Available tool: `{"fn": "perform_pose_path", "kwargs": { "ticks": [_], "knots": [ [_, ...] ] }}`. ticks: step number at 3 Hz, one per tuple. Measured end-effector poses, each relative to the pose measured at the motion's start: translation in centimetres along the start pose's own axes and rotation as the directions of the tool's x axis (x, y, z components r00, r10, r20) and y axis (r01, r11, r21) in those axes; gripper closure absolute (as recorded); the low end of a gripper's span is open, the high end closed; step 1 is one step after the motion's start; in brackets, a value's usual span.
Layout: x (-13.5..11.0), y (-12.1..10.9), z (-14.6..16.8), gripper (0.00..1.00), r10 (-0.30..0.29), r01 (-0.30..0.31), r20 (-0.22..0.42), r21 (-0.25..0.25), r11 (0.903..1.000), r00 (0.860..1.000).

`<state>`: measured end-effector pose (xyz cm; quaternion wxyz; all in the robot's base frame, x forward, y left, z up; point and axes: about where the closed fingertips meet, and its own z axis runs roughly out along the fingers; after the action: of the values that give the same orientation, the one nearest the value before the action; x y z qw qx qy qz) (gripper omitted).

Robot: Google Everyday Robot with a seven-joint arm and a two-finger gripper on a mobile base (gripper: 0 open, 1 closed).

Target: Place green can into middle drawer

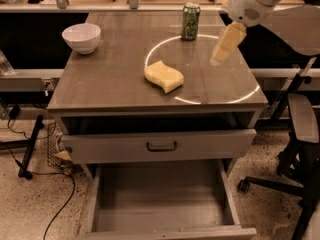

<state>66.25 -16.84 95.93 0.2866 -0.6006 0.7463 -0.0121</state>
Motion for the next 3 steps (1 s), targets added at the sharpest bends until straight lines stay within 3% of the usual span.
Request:
{"fn": "perform_pose_path", "kwargs": {
  "ticks": [1,2,3],
  "knots": [
    [-4.3,-6.0,3.1,0.0,0.021,-0.028,0.063,0.109,0.9936,0.998],
    [-3.8,-5.3,2.9,0.0,0.018,-0.023,0.055,0.093,0.9954,0.998],
    [-2.4,-5.1,2.9,0.0,0.079,-0.084,0.046,0.118,0.9894,0.996]
  ]
}}
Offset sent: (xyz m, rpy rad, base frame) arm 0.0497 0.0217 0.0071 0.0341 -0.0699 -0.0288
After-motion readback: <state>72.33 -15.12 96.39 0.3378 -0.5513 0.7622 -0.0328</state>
